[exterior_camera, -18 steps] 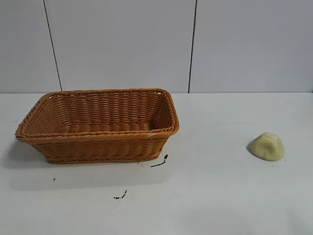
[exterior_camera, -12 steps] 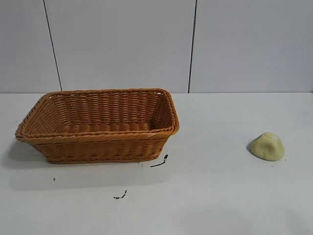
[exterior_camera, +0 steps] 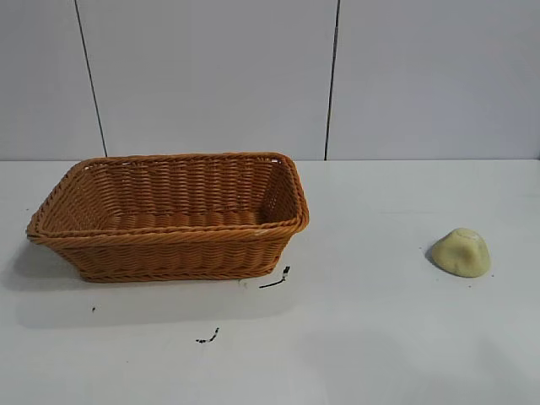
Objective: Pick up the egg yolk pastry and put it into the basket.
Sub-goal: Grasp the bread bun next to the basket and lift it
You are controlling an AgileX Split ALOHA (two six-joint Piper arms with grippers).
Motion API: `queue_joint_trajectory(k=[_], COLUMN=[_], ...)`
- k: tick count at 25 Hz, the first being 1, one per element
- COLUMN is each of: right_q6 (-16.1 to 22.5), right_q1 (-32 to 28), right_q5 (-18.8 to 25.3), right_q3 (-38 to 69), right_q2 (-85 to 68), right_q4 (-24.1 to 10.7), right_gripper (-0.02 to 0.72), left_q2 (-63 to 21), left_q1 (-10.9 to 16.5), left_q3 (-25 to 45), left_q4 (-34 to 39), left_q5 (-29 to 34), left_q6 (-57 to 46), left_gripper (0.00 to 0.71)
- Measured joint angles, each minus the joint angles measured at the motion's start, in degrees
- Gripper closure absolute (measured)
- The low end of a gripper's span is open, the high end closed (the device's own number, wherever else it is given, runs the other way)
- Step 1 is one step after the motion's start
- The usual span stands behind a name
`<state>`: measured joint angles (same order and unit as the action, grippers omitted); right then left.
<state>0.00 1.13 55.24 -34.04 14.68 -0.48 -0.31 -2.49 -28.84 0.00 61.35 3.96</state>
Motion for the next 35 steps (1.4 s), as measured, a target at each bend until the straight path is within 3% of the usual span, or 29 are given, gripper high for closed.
queue_joint_trajectory(k=[11,22,27,35], right_q6=[0.0,0.0,0.0,-0.68], right_q1=[0.0,0.0,0.0,0.0], right_q5=[-2.63,-2.51,-2.65,-6.99], right_q3=[-16.86,-36.52,-42.55,-43.19], right_q2=[42.59,79.23,88.59,95.88], right_q4=[0.48,1.06,3.15,4.09], right_gripper=[0.01,0.01,0.01,0.01], left_q2=[0.0,0.0,0.0,0.0], left_q1=[0.0,0.0,0.0,0.0], left_q3=[0.0,0.0,0.0,0.0], left_q4=[0.0,0.0,0.0,0.0], left_q5=[0.0,0.0,0.0,0.0], left_q6=[0.0,0.0,0.0,0.0], left_gripper=[0.014,0.014,0.014,0.014])
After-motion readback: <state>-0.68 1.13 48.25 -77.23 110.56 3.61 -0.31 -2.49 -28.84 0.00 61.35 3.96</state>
